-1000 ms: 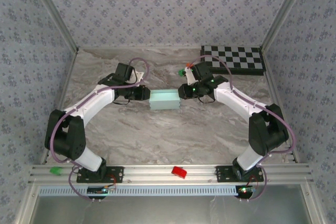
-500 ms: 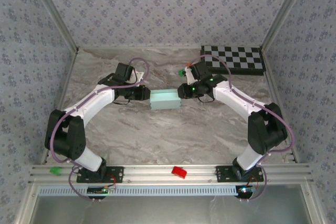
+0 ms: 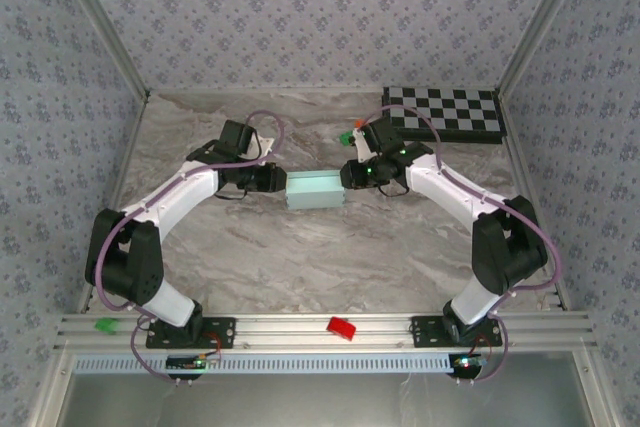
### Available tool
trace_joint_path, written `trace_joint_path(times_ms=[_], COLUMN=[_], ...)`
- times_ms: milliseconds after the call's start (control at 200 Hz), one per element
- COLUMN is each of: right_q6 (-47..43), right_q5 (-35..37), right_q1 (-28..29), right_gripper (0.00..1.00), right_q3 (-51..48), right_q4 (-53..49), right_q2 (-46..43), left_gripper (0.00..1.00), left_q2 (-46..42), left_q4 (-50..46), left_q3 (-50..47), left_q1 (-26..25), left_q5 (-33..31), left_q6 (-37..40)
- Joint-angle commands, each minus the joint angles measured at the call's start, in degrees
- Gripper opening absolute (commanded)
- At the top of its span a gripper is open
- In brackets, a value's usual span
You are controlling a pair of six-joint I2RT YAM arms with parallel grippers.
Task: Fold the paper box
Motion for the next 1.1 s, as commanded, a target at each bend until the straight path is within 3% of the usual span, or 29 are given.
trace_joint_path(times_ms=[0, 310, 1094], right_q6=[-0.3, 0.1, 1.6], right_q5=[0.4, -1.8, -5.9], right_q1=[-0.1, 0.0, 0.1], right_gripper=[0.25, 0.15, 0.16], right_q3=[0.5, 1.1, 2.6], right_q4=[-1.7, -0.9, 0.5], right_q2=[-0.4, -0.3, 1.1], left_gripper=[0.25, 0.15, 0.15], left_q2=[-0.1, 0.2, 1.9], left_q4=[-1.5, -1.1, -1.4], left_q3=[2.4, 3.0, 3.7], left_q1=[-0.6, -1.1, -1.9], left_q5=[0.1, 0.7, 0.5], left_q6=[0.8, 0.5, 0.6])
